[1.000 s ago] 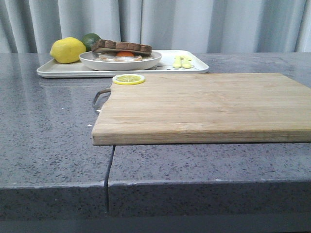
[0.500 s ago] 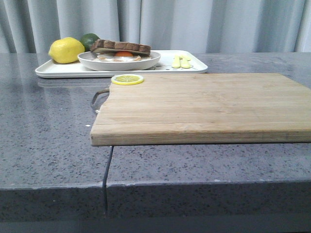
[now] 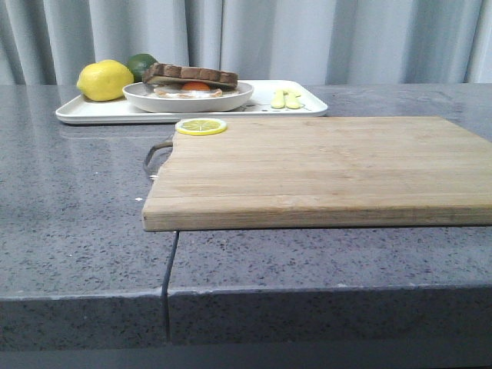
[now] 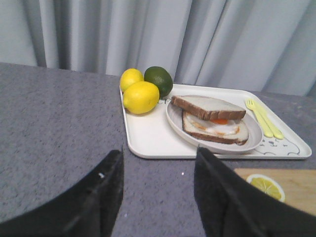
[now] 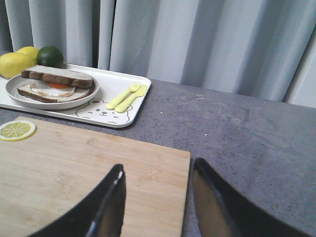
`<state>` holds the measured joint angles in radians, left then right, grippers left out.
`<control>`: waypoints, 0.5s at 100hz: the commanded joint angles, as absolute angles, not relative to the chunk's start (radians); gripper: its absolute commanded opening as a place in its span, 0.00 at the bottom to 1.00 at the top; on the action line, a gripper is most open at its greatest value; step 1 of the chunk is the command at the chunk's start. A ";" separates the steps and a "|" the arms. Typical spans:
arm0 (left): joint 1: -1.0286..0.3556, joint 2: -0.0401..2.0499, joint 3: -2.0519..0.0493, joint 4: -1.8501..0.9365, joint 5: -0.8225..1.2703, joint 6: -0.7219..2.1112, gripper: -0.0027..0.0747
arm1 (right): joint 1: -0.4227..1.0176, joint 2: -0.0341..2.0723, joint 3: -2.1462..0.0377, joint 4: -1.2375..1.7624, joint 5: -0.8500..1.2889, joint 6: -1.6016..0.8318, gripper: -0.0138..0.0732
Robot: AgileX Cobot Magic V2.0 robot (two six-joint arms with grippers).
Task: Place bread and move sandwich to tray
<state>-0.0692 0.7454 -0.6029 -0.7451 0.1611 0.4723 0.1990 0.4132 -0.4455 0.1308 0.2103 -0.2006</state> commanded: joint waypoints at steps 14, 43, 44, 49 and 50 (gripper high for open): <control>-0.079 0.481 -0.392 -0.736 0.071 0.479 0.44 | 0.192 0.236 -0.363 0.111 0.129 -0.212 0.54; -0.079 0.202 -0.257 -0.782 0.076 0.479 0.44 | 0.192 0.127 -0.329 0.111 0.228 -0.212 0.54; -0.079 0.199 -0.255 -0.782 0.076 0.479 0.44 | 0.192 0.127 -0.329 0.111 0.229 -0.212 0.54; -0.079 0.181 -0.250 -0.782 0.076 0.479 0.44 | 0.192 0.127 -0.329 0.111 0.234 -0.212 0.54; -0.079 0.178 -0.248 -0.782 0.076 0.479 0.44 | 0.192 0.127 -0.329 0.111 0.234 -0.212 0.54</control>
<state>-0.0733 0.1999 -0.2327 -0.7643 0.1386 0.4785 0.1990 0.1176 -0.3066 0.1190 0.2874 -0.2026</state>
